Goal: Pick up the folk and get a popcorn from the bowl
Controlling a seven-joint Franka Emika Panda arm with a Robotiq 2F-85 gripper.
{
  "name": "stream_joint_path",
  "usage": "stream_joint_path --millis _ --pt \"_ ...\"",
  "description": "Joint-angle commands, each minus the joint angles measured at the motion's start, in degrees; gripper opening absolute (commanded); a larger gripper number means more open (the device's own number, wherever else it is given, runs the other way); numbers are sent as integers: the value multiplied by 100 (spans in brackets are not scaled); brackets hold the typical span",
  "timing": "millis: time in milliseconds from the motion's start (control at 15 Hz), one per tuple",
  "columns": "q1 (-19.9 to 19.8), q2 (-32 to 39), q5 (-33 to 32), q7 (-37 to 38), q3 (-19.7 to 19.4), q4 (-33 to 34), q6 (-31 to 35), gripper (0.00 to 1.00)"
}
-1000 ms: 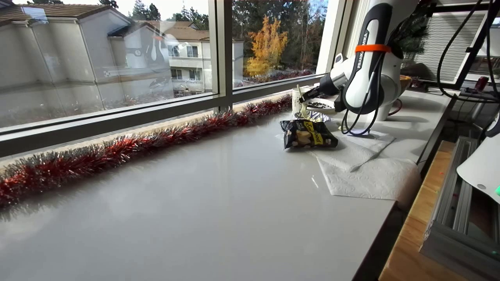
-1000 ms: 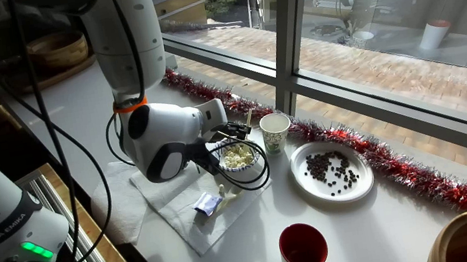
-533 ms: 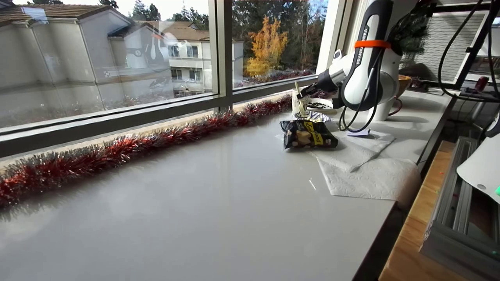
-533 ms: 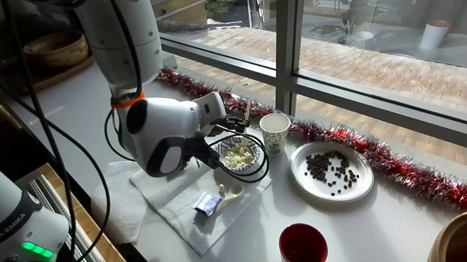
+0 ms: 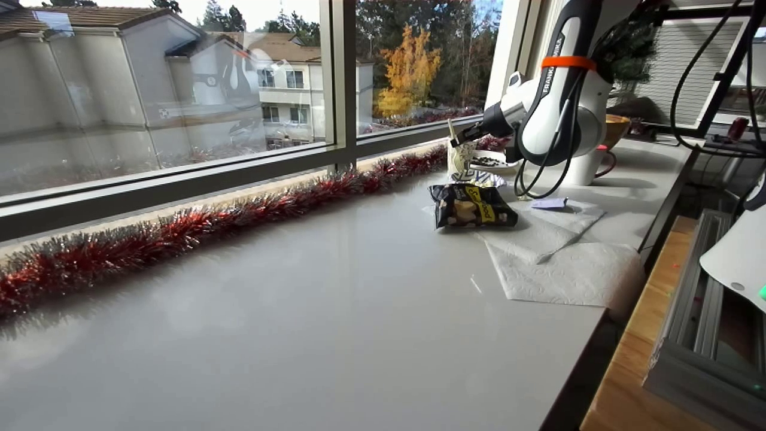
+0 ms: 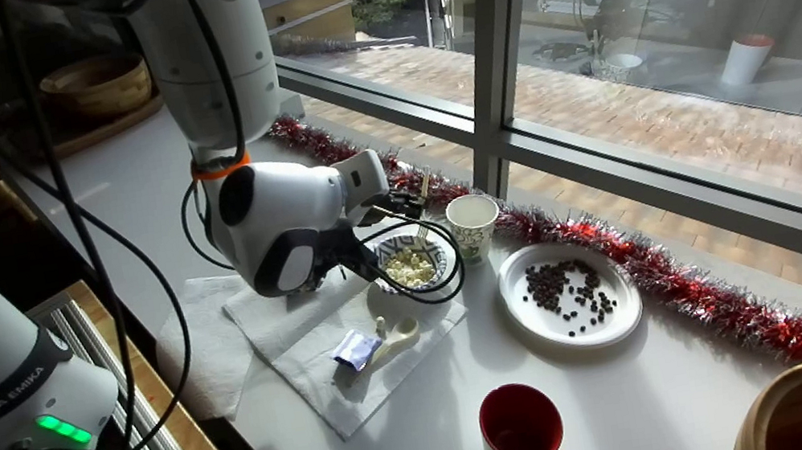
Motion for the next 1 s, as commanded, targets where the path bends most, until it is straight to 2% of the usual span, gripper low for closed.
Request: stream_joint_path --millis 0,933 --pt "-260 72 -1 -230 206 4 105 3" --pt "-805 465 -13 -621 653 203 126 3"
